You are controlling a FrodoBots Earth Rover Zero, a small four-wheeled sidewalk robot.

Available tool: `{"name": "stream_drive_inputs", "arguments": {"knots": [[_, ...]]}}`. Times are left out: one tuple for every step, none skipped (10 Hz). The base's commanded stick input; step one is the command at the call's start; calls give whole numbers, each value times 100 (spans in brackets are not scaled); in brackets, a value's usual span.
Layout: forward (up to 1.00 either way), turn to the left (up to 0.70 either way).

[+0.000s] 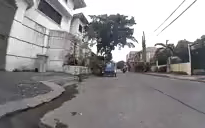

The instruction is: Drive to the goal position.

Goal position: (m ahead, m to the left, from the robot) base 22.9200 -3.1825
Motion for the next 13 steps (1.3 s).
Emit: {"name": "stream_drive_inputs", "arguments": {"knots": [[100,0],[100,-22],[100,-39],[100,-13],[100,0],[100,0],[100,0],[100,0],[100,0],[100,0],[100,0],[100,-2],[100,-13]]}}
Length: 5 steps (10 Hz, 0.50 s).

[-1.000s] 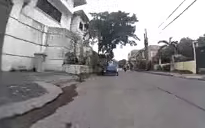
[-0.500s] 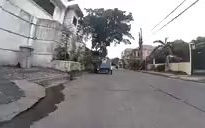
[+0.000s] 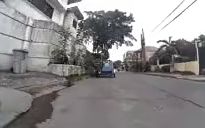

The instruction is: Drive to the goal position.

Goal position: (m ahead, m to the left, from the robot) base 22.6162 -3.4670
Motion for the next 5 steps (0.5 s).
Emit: {"name": "stream_drive_inputs", "arguments": {"knots": [[100,-11],[100,-2],[100,0],[100,0],[100,-1]]}}
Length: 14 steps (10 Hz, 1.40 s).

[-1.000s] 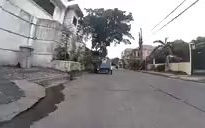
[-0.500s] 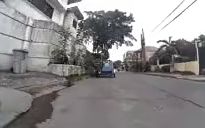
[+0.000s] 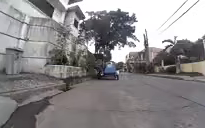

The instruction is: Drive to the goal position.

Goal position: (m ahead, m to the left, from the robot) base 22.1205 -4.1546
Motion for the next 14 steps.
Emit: {"name": "stream_drive_inputs", "arguments": {"knots": [[100,-6],[100,-34],[100,-17],[100,0],[100,-2],[100,-17],[100,-39],[100,-33],[100,-22],[100,0],[100,0],[100,0],[100,-2],[100,-36]]}}
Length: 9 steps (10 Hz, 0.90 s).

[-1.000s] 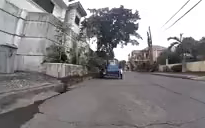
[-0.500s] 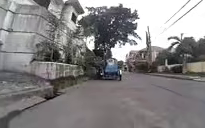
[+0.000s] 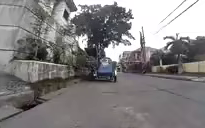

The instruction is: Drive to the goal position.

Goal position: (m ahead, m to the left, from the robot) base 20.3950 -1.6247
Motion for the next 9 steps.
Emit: {"name": "stream_drive_inputs", "arguments": {"knots": [[100,-40],[100,-34],[100,0],[100,0],[100,-8],[100,-24],[100,-39],[100,-39],[100,-39]]}}
